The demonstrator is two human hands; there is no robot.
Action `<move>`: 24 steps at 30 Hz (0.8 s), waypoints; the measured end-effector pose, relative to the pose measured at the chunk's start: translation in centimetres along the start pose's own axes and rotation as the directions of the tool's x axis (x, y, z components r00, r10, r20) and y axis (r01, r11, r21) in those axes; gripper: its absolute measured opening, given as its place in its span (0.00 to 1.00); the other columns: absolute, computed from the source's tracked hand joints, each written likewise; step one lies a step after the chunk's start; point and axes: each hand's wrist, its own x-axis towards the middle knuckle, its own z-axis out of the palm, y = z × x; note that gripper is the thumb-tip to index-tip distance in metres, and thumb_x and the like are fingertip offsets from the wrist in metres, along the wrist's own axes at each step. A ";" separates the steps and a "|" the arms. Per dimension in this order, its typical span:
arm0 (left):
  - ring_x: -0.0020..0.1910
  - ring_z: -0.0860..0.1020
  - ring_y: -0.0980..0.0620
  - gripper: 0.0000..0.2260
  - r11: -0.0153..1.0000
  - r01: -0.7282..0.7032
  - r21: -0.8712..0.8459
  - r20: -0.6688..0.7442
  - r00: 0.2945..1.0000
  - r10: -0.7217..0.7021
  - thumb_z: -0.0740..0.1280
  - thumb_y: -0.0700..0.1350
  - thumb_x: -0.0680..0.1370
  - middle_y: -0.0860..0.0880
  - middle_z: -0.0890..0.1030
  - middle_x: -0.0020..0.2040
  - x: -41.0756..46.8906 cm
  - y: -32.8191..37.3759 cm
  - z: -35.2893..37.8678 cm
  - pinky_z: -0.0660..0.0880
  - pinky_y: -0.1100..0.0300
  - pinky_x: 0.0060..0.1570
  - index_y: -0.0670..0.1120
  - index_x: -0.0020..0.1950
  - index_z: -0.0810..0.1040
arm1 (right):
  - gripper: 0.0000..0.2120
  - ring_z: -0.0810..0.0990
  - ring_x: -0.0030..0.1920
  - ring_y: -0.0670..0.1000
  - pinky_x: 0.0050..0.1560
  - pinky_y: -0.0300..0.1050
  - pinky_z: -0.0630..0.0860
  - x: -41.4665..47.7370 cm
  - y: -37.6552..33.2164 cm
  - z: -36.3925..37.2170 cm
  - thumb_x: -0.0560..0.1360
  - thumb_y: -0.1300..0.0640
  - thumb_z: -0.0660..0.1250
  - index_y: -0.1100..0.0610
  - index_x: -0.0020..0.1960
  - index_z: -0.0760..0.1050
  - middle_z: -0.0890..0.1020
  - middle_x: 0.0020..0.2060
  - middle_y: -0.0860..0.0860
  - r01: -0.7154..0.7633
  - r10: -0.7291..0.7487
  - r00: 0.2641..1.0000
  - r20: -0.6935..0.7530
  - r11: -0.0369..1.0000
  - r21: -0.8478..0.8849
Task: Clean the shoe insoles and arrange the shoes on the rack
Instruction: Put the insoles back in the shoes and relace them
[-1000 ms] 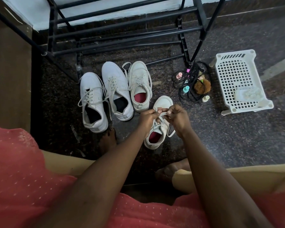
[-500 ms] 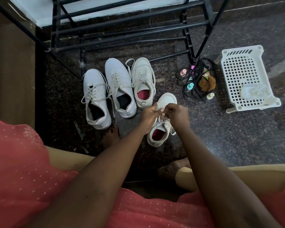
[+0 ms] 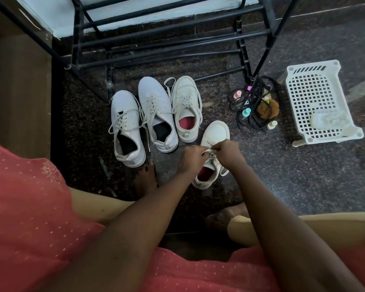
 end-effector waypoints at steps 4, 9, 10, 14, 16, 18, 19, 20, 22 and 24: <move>0.51 0.79 0.44 0.11 0.995 -0.004 -0.098 -0.063 0.998 -0.003 0.67 0.42 0.76 0.43 0.83 0.52 -0.1 -0.7 0.9 0.73 0.54 0.48 0.43 0.56 0.82 | 0.10 0.76 0.43 0.54 0.42 0.43 0.69 -0.1 0.1 -0.4 0.75 0.68 0.59 0.62 0.46 0.80 0.80 0.40 0.56 -0.114 0.071 0.978 0.196 0.969 0.221; 0.55 0.77 0.45 0.23 0.993 -0.042 -0.112 -0.091 0.995 0.032 0.75 0.47 0.69 0.45 0.80 0.56 0.3 -1.7 0.8 0.73 0.51 0.54 0.47 0.63 0.78 | 0.17 0.73 0.27 0.46 0.25 0.35 0.70 -0.8 0.8 -0.8 0.80 0.69 0.51 0.59 0.38 0.72 0.74 0.29 0.52 -0.406 0.101 0.902 0.419 0.524 0.748; 0.55 0.76 0.44 0.26 0.987 -0.074 -0.142 -0.082 0.995 0.063 0.76 0.48 0.67 0.45 0.79 0.57 0.3 -1.8 0.7 0.72 0.50 0.54 0.48 0.64 0.78 | 0.16 0.76 0.26 0.45 0.27 0.36 0.71 -0.7 0.8 -0.8 0.80 0.68 0.52 0.59 0.39 0.73 0.76 0.29 0.51 -0.404 0.100 0.905 0.414 0.512 0.758; 0.48 0.75 0.49 0.18 0.927 -0.230 -0.295 -0.140 0.971 0.196 0.73 0.47 0.68 0.53 0.73 0.49 0.4 -1.4 0.7 0.72 0.57 0.50 0.47 0.58 0.82 | 0.16 0.73 0.30 0.50 0.35 0.42 0.67 -0.5 0.7 -0.5 0.75 0.74 0.55 0.62 0.37 0.76 0.78 0.30 0.54 -0.374 0.133 0.924 0.359 0.506 0.777; 0.46 0.73 0.56 0.13 0.869 -0.181 -0.460 -0.138 0.982 0.132 0.72 0.41 0.72 0.57 0.70 0.45 0.1 -0.7 0.5 0.69 0.66 0.49 0.43 0.56 0.82 | 0.13 0.72 0.28 0.48 0.31 0.40 0.67 -0.8 0.8 -0.7 0.74 0.75 0.59 0.63 0.37 0.76 0.79 0.26 0.52 -0.361 0.161 0.932 0.325 0.500 0.787; 0.45 0.73 0.60 0.11 0.825 -0.073 -0.560 -0.061 0.997 0.047 0.70 0.38 0.74 0.55 0.73 0.45 0.0 -0.6 0.3 0.70 0.68 0.50 0.40 0.56 0.82 | 0.10 0.72 0.24 0.46 0.24 0.36 0.70 -1.0 1.0 -1.1 0.75 0.72 0.62 0.63 0.38 0.77 0.78 0.21 0.50 -0.353 0.193 0.935 0.296 0.507 0.786; 0.46 0.75 0.59 0.10 0.810 -0.027 -0.585 -0.028 1.000 0.013 0.69 0.38 0.75 0.53 0.76 0.45 -0.1 -0.6 0.2 0.71 0.65 0.51 0.40 0.55 0.82 | 0.09 0.72 0.25 0.47 0.23 0.36 0.72 -1.1 1.2 -1.3 0.75 0.72 0.63 0.64 0.38 0.77 0.77 0.22 0.51 -0.343 0.213 0.939 0.270 0.519 0.783; 0.47 0.77 0.56 0.09 0.790 0.014 -0.613 -0.014 0.999 -0.029 0.68 0.39 0.76 0.49 0.80 0.47 -0.3 -0.7 0.1 0.72 0.61 0.53 0.40 0.54 0.83 | 0.09 0.73 0.27 0.49 0.24 0.36 0.75 -1.0 1.5 -1.5 0.74 0.71 0.64 0.64 0.38 0.78 0.78 0.23 0.53 -0.334 0.245 0.941 0.236 0.545 0.769; 0.45 0.78 0.54 0.08 0.736 0.113 -0.667 -0.008 0.987 -0.158 0.67 0.40 0.77 0.45 0.83 0.47 -0.6 -1.2 -0.1 0.74 0.59 0.50 0.40 0.52 0.83 | 0.08 0.73 0.28 0.50 0.27 0.37 0.77 -0.8 2.1 -1.9 0.74 0.71 0.64 0.65 0.39 0.79 0.78 0.27 0.55 -0.328 0.322 0.936 0.144 0.644 0.691; 0.37 0.76 0.56 0.08 0.722 0.202 -0.661 -0.004 0.962 -0.273 0.66 0.41 0.77 0.45 0.82 0.42 -0.9 -1.9 -0.2 0.73 0.63 0.41 0.40 0.51 0.84 | 0.08 0.74 0.29 0.50 0.31 0.41 0.76 -0.6 2.8 -2.2 0.74 0.70 0.65 0.64 0.39 0.81 0.79 0.30 0.55 -0.337 0.373 0.927 0.036 0.788 0.515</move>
